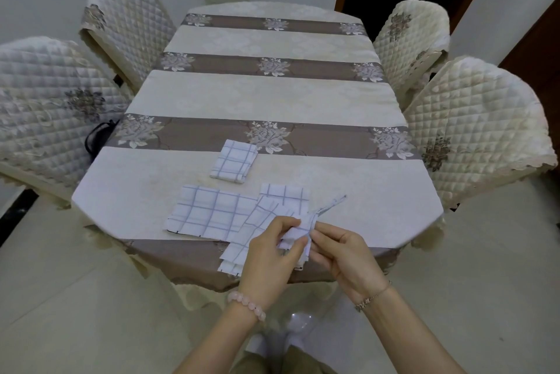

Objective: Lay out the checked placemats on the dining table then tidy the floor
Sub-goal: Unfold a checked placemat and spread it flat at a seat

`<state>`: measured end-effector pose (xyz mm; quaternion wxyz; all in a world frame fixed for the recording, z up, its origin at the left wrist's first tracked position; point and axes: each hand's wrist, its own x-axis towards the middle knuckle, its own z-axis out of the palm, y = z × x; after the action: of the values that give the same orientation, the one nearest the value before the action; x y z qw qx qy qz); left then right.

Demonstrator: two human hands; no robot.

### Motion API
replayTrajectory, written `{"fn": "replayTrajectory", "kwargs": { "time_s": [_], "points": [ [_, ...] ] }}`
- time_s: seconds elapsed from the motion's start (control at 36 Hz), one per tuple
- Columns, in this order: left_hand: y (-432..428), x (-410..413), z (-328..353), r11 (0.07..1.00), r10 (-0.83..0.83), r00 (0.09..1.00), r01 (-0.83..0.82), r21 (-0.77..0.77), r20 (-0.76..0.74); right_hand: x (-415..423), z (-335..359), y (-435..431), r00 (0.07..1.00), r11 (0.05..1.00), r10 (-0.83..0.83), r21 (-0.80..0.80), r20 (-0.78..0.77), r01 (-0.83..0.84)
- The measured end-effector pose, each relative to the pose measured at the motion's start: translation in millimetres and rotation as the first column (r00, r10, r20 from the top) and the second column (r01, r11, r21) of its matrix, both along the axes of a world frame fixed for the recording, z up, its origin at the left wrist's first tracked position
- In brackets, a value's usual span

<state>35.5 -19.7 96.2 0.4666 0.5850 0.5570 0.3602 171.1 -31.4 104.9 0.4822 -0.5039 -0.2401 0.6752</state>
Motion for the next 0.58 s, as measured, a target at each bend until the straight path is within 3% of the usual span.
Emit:
{"fn": "replayTrajectory", "kwargs": {
  "time_s": [0.19,0.31,0.42,0.58],
  "points": [
    [15.0,-13.5,-3.1,0.983,0.178,0.979,-0.181,0.028,0.102,3.6,-2.1,5.7,0.987,0.995,-0.089,-0.031,0.136,0.094],
    [37.5,-38.7,0.8,0.945,0.323,0.935,-0.327,0.005,0.147,22.4,-2.5,9.7,0.981,0.988,-0.144,-0.036,0.128,0.150],
    [61.0,-66.9,9.3,0.908,0.398,0.912,-0.407,0.101,0.099,46.6,-1.5,16.1,0.978,0.983,-0.169,-0.052,0.125,0.177],
    [87.6,-94.1,20.1,0.886,0.416,0.907,-0.420,0.198,0.065,70.2,2.4,34.4,0.947,0.986,-0.161,0.010,0.278,0.165]
  ]
}}
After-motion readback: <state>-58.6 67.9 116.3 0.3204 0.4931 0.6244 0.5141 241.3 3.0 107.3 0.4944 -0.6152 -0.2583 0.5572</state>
